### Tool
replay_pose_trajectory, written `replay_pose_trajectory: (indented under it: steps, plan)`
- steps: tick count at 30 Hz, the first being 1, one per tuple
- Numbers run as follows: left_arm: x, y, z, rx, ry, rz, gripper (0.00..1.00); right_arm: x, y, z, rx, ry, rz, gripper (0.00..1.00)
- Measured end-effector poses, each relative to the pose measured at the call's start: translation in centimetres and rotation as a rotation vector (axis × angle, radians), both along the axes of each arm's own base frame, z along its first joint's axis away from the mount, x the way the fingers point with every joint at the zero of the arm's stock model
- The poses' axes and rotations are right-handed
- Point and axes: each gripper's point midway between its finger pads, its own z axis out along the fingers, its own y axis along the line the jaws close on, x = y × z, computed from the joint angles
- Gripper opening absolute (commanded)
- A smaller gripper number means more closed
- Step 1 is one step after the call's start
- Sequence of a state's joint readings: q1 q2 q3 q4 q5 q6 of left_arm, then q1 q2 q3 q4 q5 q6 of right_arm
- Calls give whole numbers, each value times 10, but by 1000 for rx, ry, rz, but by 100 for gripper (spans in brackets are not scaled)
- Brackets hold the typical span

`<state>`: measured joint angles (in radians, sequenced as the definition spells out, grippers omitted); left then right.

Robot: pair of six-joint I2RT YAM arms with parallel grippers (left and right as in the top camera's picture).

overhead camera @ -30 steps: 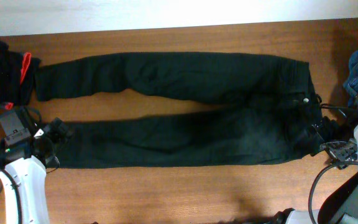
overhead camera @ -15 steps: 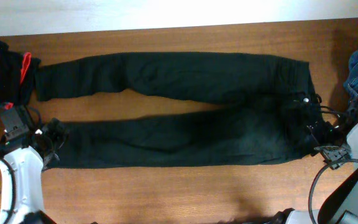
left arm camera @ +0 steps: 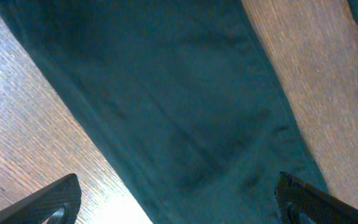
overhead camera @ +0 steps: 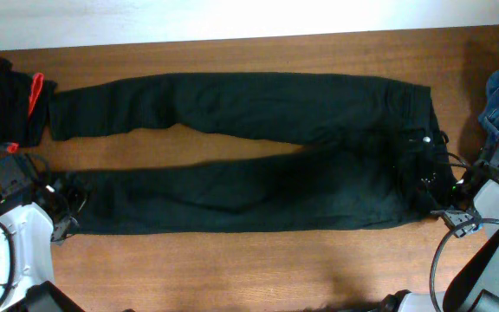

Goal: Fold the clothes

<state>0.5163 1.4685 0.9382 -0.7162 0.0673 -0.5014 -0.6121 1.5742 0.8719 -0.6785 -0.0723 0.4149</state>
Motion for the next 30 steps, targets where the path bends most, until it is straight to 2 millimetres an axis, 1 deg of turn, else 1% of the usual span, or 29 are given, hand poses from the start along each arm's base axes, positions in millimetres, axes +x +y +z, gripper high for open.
replay_pose_trajectory:
  steps: [6, 10, 14, 18, 23, 27, 30]
  plan:
    - [-7, 13, -3, -4, -5, 69, 99, 4, -3, 0, -13, -19, 5, 98]
    - [-18, 24, -16, 0, -7, 125, 99, 5, -2, 0, -11, -24, 9, 98]
    - [-34, 31, -32, 3, 10, 179, 99, 6, -1, 0, -7, -29, 10, 98]
    - [-44, 42, -39, 19, 19, 224, 100, 6, -1, 0, -4, -31, 11, 98]
    - [-47, 55, -44, 35, 19, 262, 99, 8, -1, -5, -13, -50, 12, 98]
    - [-44, 67, -53, 43, 9, 291, 99, 6, 2, -12, -7, -57, 14, 98]
    - [-38, 74, -59, 52, -7, 301, 99, 8, 2, -12, -9, -69, 15, 98]
